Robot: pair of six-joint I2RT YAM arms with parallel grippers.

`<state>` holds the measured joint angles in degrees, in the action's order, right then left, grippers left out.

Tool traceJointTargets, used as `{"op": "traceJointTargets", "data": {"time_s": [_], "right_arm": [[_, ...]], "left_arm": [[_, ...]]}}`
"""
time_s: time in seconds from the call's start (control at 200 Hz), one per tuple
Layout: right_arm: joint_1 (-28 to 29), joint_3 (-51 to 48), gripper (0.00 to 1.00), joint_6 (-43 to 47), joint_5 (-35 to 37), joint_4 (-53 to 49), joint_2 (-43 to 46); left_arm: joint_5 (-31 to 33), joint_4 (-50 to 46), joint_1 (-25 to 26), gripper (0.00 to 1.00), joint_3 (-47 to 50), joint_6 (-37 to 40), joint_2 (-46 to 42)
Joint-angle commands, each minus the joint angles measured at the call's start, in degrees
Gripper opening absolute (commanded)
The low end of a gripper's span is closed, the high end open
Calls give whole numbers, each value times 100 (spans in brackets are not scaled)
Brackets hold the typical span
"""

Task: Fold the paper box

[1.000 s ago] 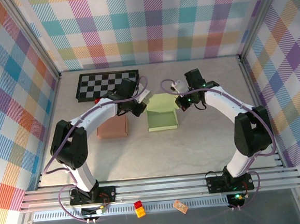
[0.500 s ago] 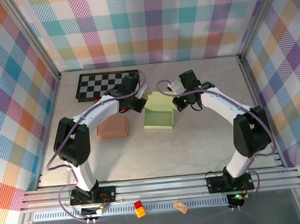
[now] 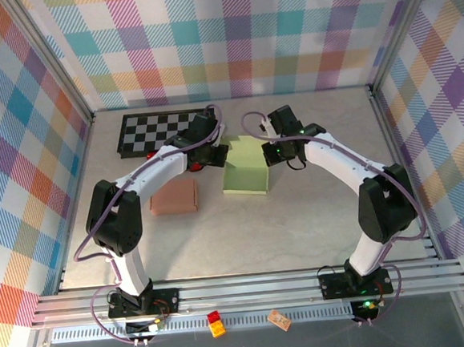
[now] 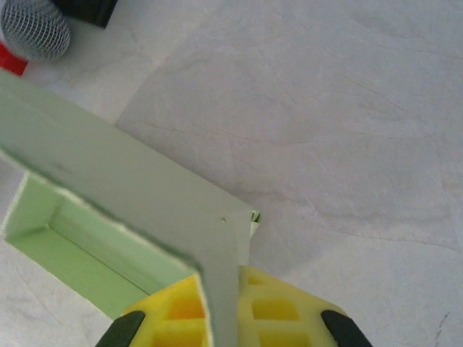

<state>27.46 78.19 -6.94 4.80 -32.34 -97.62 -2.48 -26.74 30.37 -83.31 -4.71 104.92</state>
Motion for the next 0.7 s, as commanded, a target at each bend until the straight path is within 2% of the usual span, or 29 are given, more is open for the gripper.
{"op": "traceJointTargets", "data": {"time_s": [0.0, 0.23, 0.41, 0.555, 0.695], "right_arm": [[73, 262, 0, -842, 260, -115, -127], [84, 440, 0, -1402, 513, 5, -360], [84, 150, 0, -1585, 596, 489, -342], [91, -143, 0, -1617, 697, 837, -234], [93, -474, 0, -1574, 749, 1260, -145]], "left_arm": [[-6, 127, 78, 0, -215, -496, 156], [-2, 436, 189, 0, -311, -778, 357], [96, 1031, 197, 0, -44, -1101, 406], [109, 1932, 206, 0, 322, -1378, 327], [-57, 2481, 241, 1, 585, -1322, 282]]}}
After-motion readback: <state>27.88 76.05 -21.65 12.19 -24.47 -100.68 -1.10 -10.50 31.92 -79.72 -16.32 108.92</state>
